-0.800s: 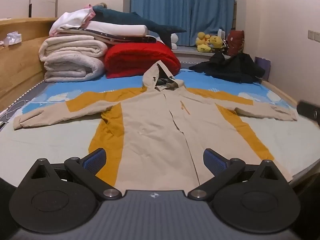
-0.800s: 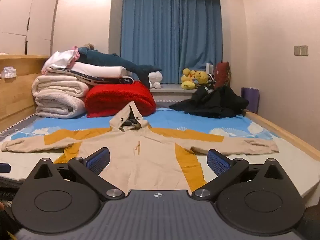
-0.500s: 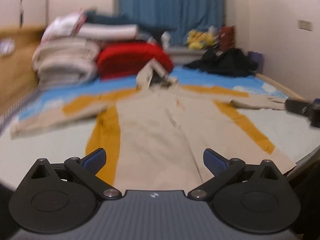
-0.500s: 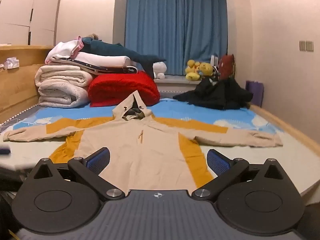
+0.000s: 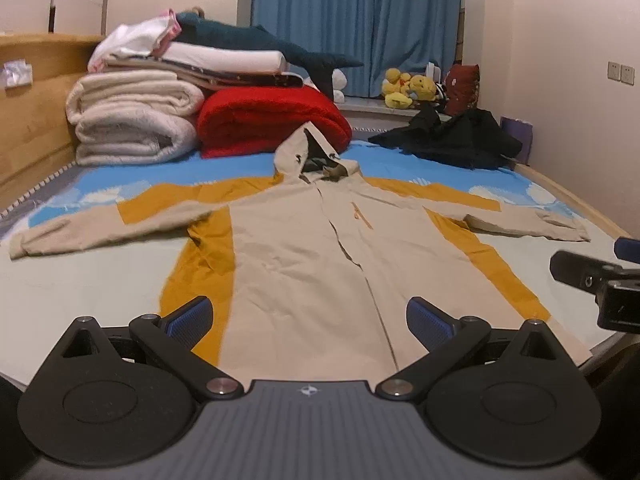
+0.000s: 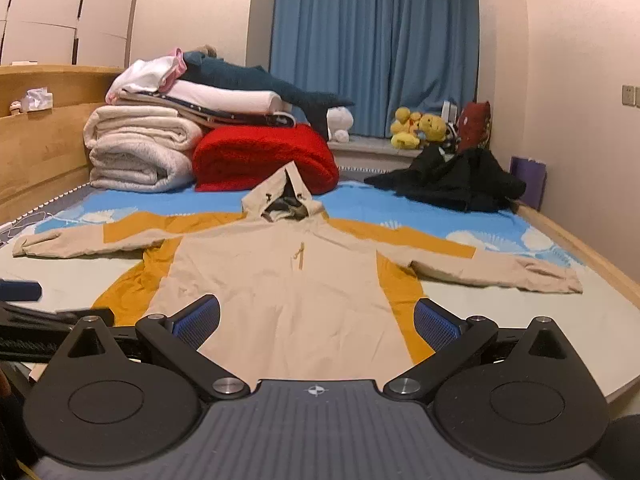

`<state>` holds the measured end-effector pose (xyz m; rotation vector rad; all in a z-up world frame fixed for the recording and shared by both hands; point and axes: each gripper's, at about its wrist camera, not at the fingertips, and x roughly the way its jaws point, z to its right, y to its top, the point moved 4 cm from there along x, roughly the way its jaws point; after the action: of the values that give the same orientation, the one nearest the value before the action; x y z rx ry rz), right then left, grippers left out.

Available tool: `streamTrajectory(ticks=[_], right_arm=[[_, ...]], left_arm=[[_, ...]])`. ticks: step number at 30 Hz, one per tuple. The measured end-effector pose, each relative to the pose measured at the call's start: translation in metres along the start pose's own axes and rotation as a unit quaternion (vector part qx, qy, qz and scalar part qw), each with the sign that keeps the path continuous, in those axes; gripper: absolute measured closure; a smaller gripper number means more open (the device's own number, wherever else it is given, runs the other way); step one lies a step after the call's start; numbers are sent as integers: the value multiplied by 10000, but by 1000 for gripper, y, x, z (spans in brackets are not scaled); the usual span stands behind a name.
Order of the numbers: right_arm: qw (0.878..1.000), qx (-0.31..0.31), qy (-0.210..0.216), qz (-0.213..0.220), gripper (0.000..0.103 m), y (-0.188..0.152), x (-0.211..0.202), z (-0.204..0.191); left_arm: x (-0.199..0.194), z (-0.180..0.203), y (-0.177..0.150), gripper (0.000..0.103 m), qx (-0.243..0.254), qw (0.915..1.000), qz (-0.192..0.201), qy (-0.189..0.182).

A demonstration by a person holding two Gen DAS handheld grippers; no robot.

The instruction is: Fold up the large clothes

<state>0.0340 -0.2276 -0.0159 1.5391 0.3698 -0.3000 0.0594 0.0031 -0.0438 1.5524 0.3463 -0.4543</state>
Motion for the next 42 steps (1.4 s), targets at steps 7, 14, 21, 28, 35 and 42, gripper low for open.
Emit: streamTrajectory(ticks=[7,14,21,28,35,42], right_arm=[[9998,-16,-63,-165,1,-2,7,1],[9997,-22,-63,-234,1,-4,9,-1],[9996,-44,-50,-280,1,-6,9,-5],[9995,-51,-51,-315,1,-7,10,-7],[9994,-45,-45,-329,1,-7,11,-7],[9994,-50,-41,-340,1,-8,12,-7]], left_arm=[[3,0,-3,0,8,9999,-122,83],[5,0,-3,0,20,9998,-179,42],[5,-1,-4,0,-38,9998,-190,64],[6,-1,-3,0,-50,9997,-241,92],[7,-5,-4,0,-102,9995,-274,132],[6,-4,-4,0,-115,9995,-269,154]])
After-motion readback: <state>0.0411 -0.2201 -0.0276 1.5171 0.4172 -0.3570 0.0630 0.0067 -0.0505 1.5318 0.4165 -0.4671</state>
